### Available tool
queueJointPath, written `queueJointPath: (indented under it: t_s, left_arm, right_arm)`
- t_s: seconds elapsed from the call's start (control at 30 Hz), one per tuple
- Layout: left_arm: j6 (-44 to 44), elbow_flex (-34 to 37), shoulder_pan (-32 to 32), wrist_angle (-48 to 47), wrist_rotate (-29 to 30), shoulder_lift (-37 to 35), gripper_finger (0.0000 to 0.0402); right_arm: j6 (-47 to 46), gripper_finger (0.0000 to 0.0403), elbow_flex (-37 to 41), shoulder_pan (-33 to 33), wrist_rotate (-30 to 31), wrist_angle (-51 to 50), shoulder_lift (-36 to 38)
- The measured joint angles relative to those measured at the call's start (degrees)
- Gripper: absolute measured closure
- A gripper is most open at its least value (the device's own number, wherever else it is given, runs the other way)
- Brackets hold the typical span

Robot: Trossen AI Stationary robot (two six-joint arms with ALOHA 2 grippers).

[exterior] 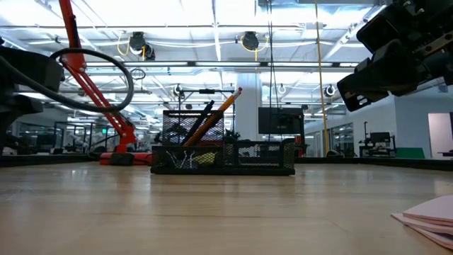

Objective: Pick and place office supplies into organizer
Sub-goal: Put the red scissors into the desk organizer

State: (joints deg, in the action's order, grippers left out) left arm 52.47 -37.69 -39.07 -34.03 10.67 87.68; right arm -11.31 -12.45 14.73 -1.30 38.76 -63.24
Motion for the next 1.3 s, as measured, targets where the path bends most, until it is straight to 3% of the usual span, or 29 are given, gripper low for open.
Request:
queueJointPath:
  t_s: [0.07,0.17,0.3,0.43,0.73,0.93,1.13,1.3]
  left_arm:
    - [1.4,0.0,0.0,0.2,0.4,0.0,0.0387]
    - [2.0,-0.1,-0.4,0.4,1.8,0.1,0.0378]
    - [-2.6,-2.0,-2.1,0.8,7.2,0.6,0.0372]
    - [-6.5,-4.2,-2.4,2.8,14.7,0.7,0.0394]
    - [-13.2,-7.7,-2.5,4.2,23.4,0.7,0.0400]
    - [-13.0,-7.8,-1.2,2.6,19.4,0.6,0.0391]
    - [-17.4,-7.8,1.6,-0.5,9.1,0.5,0.0355]
    - [-17.9,-7.4,4.6,-5.1,8.6,0.5,0.0313]
  right_arm:
    - [0.0,0.0403,0.0,0.0,0.0,0.0,0.0]
    - [0.0,0.0403,0.0,0.0,0.0,0.0,0.0]
    - [0.0,0.0403,0.0,0.0,0.0,0.0,0.0]
    - [0.0,0.0403,0.0,0.0,0.0,0.0,0.0]
    - [0.0,0.0403,0.0,0.0,0.2,0.0,0.0]
    - [0.0,0.0403,0.0,0.0,0.2,0.0,0.0]
    - [0.0,0.0403,0.0,0.0,0.2,0.0,0.0]
    - [0.0,0.0403,0.0,0.0,0.2,0.0,0.0]
